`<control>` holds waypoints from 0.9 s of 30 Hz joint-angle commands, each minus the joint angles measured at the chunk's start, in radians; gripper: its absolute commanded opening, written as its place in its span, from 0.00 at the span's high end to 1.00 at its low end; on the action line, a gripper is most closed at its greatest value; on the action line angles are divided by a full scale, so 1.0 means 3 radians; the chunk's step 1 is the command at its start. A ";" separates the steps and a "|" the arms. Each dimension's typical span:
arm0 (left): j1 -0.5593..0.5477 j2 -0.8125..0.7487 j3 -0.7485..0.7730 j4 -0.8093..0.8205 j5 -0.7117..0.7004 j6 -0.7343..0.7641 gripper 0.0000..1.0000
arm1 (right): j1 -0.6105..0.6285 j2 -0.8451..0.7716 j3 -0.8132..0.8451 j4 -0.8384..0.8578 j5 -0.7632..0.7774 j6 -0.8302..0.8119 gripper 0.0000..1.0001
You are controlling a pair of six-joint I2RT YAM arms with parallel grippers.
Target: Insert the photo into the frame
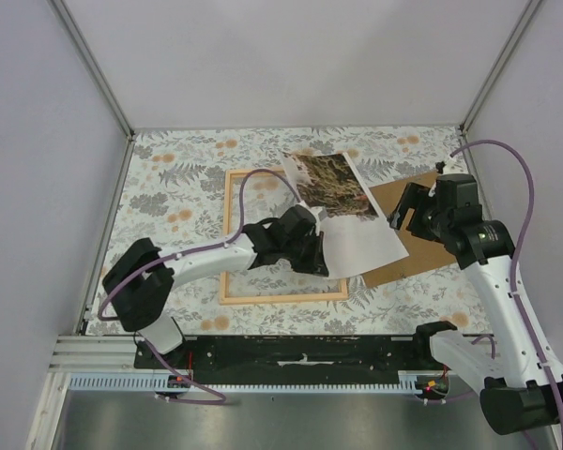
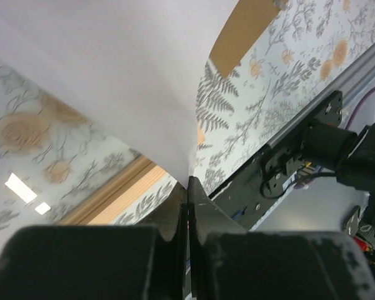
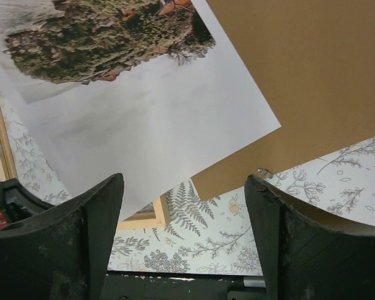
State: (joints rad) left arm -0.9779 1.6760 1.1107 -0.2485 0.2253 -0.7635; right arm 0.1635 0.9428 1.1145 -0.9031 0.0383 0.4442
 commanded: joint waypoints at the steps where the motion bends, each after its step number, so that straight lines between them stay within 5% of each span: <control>1: 0.0166 -0.0442 -0.0393 -0.0342 0.0246 0.0285 0.98 | -0.0008 0.0078 -0.0176 0.0341 -0.0281 -0.0023 0.15; 4: 0.0248 -0.0672 -0.0695 -0.0343 0.0277 0.0244 0.97 | -0.0008 0.0119 -0.0355 0.0504 -0.0398 -0.0018 0.15; 12: 0.0365 -0.1010 -0.0901 -0.0577 -0.0009 0.0300 0.46 | 0.0135 0.0211 -0.0775 0.0873 -0.0466 0.0007 0.14; 18: 0.0621 -0.1154 -0.0522 -0.1099 -0.0959 0.0316 0.42 | 0.0140 0.0477 -0.0816 0.0980 -0.0343 -0.0034 0.14; 27: 0.0918 -0.0719 -0.0383 -0.1008 -0.1083 0.0234 0.46 | 0.0079 0.1126 -0.0668 0.1496 -0.0495 -0.0197 0.07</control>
State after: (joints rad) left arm -0.7227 1.4326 1.0054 -0.5442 -0.0486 -0.6888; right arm 0.1978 1.2041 0.8719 -0.5854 -0.0616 0.4206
